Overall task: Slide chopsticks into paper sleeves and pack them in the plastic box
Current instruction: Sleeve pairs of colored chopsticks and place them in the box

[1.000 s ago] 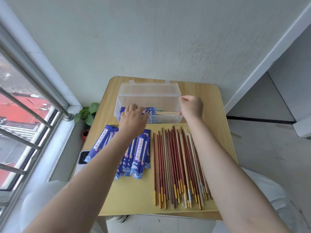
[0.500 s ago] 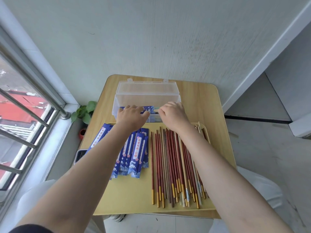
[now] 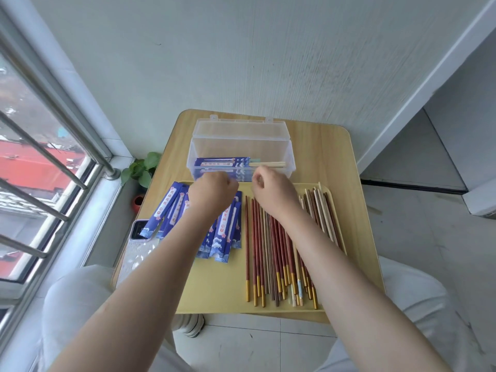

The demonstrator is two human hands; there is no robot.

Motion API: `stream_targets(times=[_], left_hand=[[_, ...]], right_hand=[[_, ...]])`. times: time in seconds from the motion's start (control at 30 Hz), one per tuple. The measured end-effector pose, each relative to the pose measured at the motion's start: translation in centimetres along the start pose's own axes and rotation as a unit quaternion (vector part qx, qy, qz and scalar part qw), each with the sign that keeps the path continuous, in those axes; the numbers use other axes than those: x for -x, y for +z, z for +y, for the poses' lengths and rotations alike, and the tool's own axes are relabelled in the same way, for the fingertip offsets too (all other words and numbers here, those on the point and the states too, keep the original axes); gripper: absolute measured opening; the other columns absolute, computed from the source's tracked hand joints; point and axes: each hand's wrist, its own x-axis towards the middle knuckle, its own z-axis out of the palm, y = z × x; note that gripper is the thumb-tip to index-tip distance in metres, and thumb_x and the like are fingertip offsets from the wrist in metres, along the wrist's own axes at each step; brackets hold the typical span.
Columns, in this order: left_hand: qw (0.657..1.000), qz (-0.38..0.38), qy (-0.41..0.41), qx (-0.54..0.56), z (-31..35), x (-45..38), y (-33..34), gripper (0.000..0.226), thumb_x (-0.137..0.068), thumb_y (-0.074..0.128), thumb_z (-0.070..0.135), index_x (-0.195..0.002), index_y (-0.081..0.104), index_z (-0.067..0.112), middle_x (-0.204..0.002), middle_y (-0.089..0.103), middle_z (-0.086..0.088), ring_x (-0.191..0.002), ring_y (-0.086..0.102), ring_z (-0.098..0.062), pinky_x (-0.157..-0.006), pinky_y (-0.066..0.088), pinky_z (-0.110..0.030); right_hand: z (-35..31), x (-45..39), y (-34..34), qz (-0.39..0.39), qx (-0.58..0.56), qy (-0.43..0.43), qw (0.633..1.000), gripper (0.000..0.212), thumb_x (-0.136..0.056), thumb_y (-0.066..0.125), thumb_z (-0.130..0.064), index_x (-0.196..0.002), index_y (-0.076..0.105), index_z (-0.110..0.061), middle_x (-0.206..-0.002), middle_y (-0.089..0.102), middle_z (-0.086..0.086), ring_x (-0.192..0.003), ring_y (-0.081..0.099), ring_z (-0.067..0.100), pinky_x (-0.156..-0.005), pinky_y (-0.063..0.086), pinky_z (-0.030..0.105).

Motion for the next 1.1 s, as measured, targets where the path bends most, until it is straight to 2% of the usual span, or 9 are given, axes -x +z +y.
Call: stream_targets(times=[0.1,0.27,0.57,0.7,0.8,0.9,0.97,1.0,1.1], left_hand=[[0.990,-0.116,0.003,-0.083,-1.3,2.1,1.6,0.017,-0.092,0.055,0.028,-0.086,0.048,0.014,-0.090,0.057,-0.004,-0.075,0.053,-0.023,-0.059,0.036,-0.028],[0.991,-0.112,-0.002,-0.075,-1.5,5.1,3.2,0.042,-0.094,0.065,0.036,-0.122,0.046,0.012,-0.120,0.057,-0.009,-0.106,0.060,-0.030,-0.068,0.042,-0.036],[0.994,0.001,-0.049,0.100,-1.0,6.2,2.2,0.012,-0.096,0.051,0.013,-0.104,0.054,0.005,-0.086,0.058,-0.006,-0.071,0.054,-0.023,-0.050,0.036,-0.029],[0.887,-0.034,-0.196,0.416,0.0,6.0,1.5,0.014,-0.089,0.061,0.012,-0.101,0.053,0.010,-0.095,0.069,-0.012,-0.073,0.071,-0.025,-0.066,0.062,-0.040],[0.846,-0.028,-0.234,0.479,0.8,6.5,1.6,0.012,-0.089,0.062,0.009,-0.098,0.056,0.005,-0.091,0.067,-0.014,-0.067,0.065,-0.019,-0.056,0.056,-0.028],[0.789,-0.040,-0.264,0.553,1.4,6.8,1.6,0.022,-0.092,0.065,0.009,-0.110,0.056,0.001,-0.091,0.069,-0.016,-0.060,0.070,-0.018,-0.051,0.058,-0.025],[0.825,-0.009,-0.242,0.511,1.3,7.1,2.0,0.035,-0.089,0.070,0.016,-0.116,0.051,0.004,-0.104,0.066,-0.016,-0.078,0.072,-0.021,-0.070,0.063,-0.036],[0.879,0.028,-0.202,0.430,1.2,7.3,2.2,0.042,-0.087,0.072,0.021,-0.119,0.049,0.007,-0.113,0.061,-0.013,-0.094,0.067,-0.023,-0.084,0.059,-0.041],[0.970,0.171,0.032,0.167,0.5,8.4,2.0,0.045,-0.087,0.068,0.023,-0.128,0.054,0.013,-0.127,0.055,-0.006,-0.119,0.048,-0.024,-0.102,0.036,-0.040]], right_hand=[[-0.4,2.1,1.4,-0.115,0.050,0.038,0.991,0.017,-0.096,0.050,-0.024,-0.083,0.058,-0.017,-0.081,0.060,0.000,-0.074,0.057,0.023,-0.055,0.037,0.030],[0.4,4.8,2.3,-0.121,0.038,0.082,0.989,0.022,-0.099,0.048,-0.025,-0.083,0.059,-0.016,-0.079,0.061,0.001,-0.073,0.059,0.021,-0.059,0.046,0.032],[1.1,7.2,0.5,-0.068,-0.109,0.110,0.986,0.021,-0.102,0.048,-0.026,-0.093,0.065,-0.016,-0.084,0.065,0.000,-0.074,0.064,0.018,-0.064,0.051,0.033],[-0.3,7.8,-0.2,-0.144,-0.290,0.100,0.941,0.033,-0.096,0.062,-0.043,-0.117,0.056,-0.019,-0.096,0.070,0.003,-0.076,0.072,0.020,-0.059,0.057,0.030],[-1.0,8.2,0.0,-0.122,-0.293,0.076,0.945,0.043,-0.088,0.073,-0.043,-0.119,0.051,-0.022,-0.094,0.068,-0.001,-0.074,0.070,0.020,-0.059,0.056,0.030],[-0.8,8.5,-0.2,-0.082,-0.245,0.049,0.965,0.023,-0.095,0.066,-0.034,-0.112,0.055,-0.022,-0.091,0.064,-0.008,-0.067,0.061,0.005,-0.058,0.050,0.026],[-0.5,8.8,-0.6,-0.074,-0.258,0.057,0.962,0.016,-0.098,0.061,-0.033,-0.108,0.058,-0.020,-0.090,0.066,-0.006,-0.057,0.059,0.001,-0.053,0.047,0.022],[-0.3,8.8,-0.8,-0.071,-0.263,0.063,0.960,0.016,-0.100,0.059,-0.034,-0.107,0.059,-0.019,-0.089,0.067,-0.003,-0.053,0.057,0.000,-0.051,0.046,0.022],[0.0,8.7,-1.5,-0.081,-0.281,0.079,0.953,0.021,-0.101,0.057,-0.035,-0.101,0.066,-0.016,-0.079,0.066,0.001,-0.056,0.056,0.002,-0.057,0.045,0.026]])
